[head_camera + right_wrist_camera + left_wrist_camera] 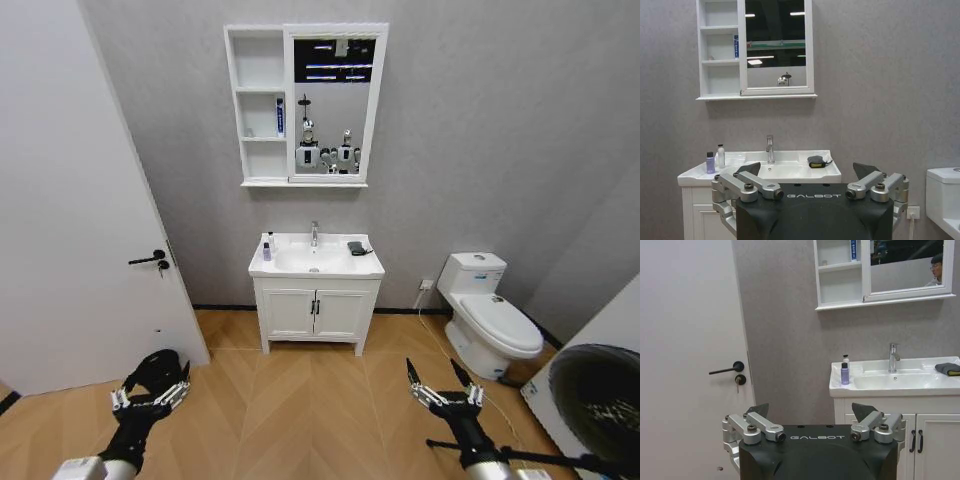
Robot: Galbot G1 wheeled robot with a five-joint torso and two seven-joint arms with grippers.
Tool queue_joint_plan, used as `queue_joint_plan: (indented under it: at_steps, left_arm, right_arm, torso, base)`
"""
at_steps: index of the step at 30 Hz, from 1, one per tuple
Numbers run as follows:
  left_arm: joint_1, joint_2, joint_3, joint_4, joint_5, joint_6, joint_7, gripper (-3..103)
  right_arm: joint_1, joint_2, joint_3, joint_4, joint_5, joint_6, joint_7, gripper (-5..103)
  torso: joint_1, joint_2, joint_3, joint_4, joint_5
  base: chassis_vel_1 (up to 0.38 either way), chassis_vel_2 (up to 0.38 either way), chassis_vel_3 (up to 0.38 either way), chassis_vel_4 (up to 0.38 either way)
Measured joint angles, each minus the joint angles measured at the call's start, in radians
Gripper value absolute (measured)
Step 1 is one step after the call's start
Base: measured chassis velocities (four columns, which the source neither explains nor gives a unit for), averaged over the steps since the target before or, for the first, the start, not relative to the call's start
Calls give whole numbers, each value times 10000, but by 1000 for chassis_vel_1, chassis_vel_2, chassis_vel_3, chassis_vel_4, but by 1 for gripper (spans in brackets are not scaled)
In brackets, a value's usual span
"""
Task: Move facial cleanser and shampoo from washbasin to cabinet, then wipe washbasin with towel.
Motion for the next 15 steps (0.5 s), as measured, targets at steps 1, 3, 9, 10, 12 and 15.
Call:
queue_joint_plan:
  at_steps: [1, 3, 9, 10, 12, 15]
  left_arm:
    - [2, 2, -3, 0, 0, 0, 0, 94]
    - [6, 5, -5, 0, 0, 0, 0, 94]
    - [61, 2, 5, 0, 19, 3, 1, 94]
    - [61, 2, 5, 0, 19, 3, 1, 94]
    - [75, 1, 40, 0, 68, 6, 3, 94]
    - [97, 2, 69, 1, 113, 6, 12, 94]
  right_arm:
    - [0, 6, -2, 0, -4, 0, 0, 100]
    - [-2, 13, -4, 0, -9, 0, 0, 100]
    - [-28, 104, -88, 6, -41, 11, 5, 100]
    - [-28, 104, -88, 6, -41, 11, 5, 100]
    - [-37, 94, -76, 7, -107, 13, 10, 100]
    - [-45, 102, -60, 2, -160, 13, 58, 100]
  torso:
    - [0, 0, 0, 0, 1]
    - [0, 0, 0, 0, 1]
    - [0, 0, 0, 0, 0]
    - [0, 0, 0, 0, 0]
    - [0, 0, 0, 0, 0]
    - [0, 0, 0, 0, 0]
  base:
    - [0, 0, 0, 0]
    - [0, 0, 0, 0]
    - [0, 0, 0, 0]
    - [0, 0, 0, 0]
    - [0, 0, 0, 0]
    - [0, 0, 0, 0]
